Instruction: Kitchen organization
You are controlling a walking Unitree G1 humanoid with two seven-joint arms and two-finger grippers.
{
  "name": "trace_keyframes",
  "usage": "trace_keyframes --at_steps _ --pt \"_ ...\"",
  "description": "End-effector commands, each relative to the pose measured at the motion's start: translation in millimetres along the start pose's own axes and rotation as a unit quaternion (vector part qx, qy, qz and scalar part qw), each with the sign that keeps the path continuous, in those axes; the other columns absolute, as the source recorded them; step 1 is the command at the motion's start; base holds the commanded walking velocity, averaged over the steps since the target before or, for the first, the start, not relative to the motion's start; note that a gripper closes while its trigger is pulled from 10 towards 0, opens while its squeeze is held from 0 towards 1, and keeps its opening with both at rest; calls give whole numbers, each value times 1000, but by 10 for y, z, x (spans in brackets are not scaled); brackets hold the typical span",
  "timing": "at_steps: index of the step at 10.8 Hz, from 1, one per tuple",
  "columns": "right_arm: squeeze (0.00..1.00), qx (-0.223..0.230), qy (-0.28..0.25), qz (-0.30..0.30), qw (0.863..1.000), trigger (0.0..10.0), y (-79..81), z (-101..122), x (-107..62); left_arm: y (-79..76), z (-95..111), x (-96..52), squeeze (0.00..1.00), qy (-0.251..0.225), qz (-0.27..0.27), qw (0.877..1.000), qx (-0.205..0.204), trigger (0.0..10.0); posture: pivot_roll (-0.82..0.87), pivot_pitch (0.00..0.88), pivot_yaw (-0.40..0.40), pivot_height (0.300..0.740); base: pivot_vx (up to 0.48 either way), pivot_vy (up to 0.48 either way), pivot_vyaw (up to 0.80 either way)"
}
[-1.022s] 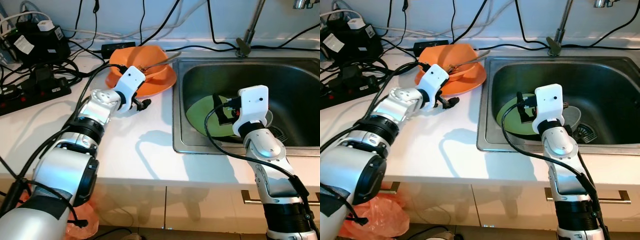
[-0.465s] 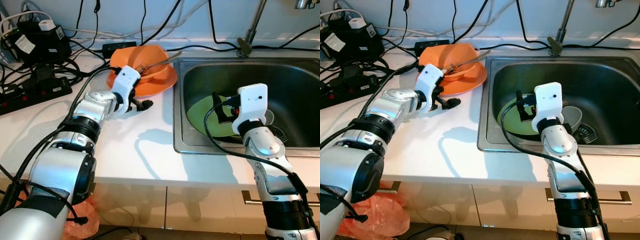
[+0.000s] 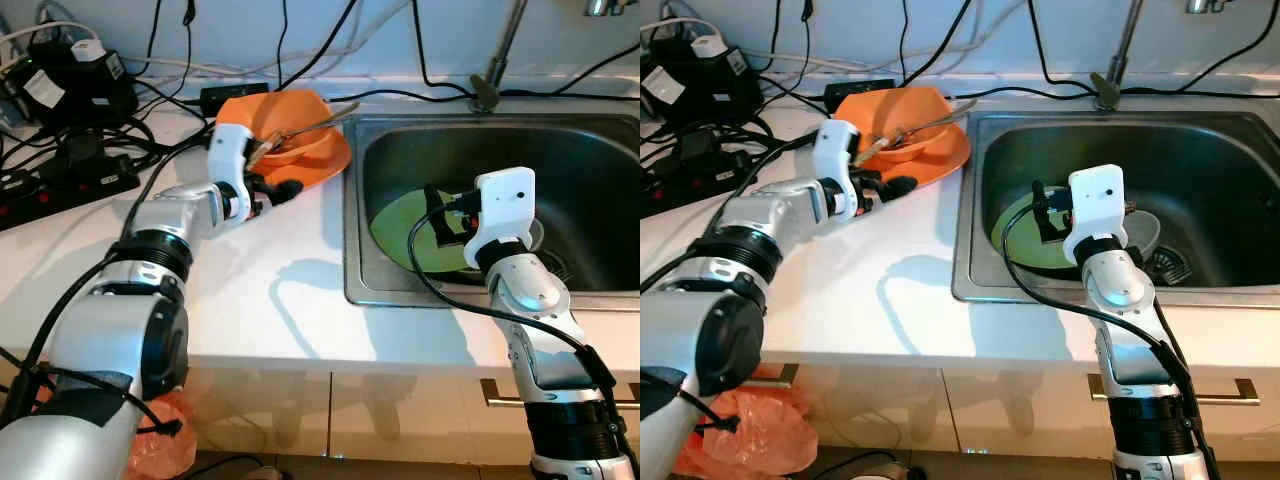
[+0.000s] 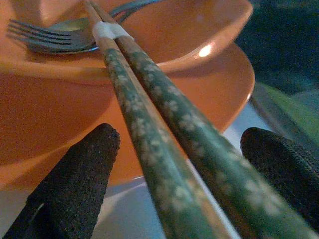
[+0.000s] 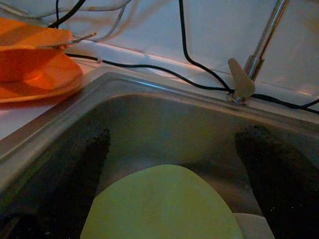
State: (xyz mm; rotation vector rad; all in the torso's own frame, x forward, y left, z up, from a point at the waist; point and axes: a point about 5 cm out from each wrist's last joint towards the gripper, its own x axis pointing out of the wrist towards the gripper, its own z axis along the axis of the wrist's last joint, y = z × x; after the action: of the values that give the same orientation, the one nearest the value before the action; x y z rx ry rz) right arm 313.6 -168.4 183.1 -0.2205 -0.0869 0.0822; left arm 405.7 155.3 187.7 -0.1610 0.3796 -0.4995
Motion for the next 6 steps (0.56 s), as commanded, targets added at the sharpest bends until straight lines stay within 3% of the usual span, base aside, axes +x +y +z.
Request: trace_keyframes --at_steps 1,6 --pt "0 0 -5 -3 1000 10000 -7 24 16 44 -223 -9 0 48 4 998 -42 10000 38 37 54 740 0 0 0" --pt "0 -2 -5 -2 1000 10000 -9 26 16 -59 -576 12 0 149 -55 987 4 10000 44 34 49 740 0 0 0"
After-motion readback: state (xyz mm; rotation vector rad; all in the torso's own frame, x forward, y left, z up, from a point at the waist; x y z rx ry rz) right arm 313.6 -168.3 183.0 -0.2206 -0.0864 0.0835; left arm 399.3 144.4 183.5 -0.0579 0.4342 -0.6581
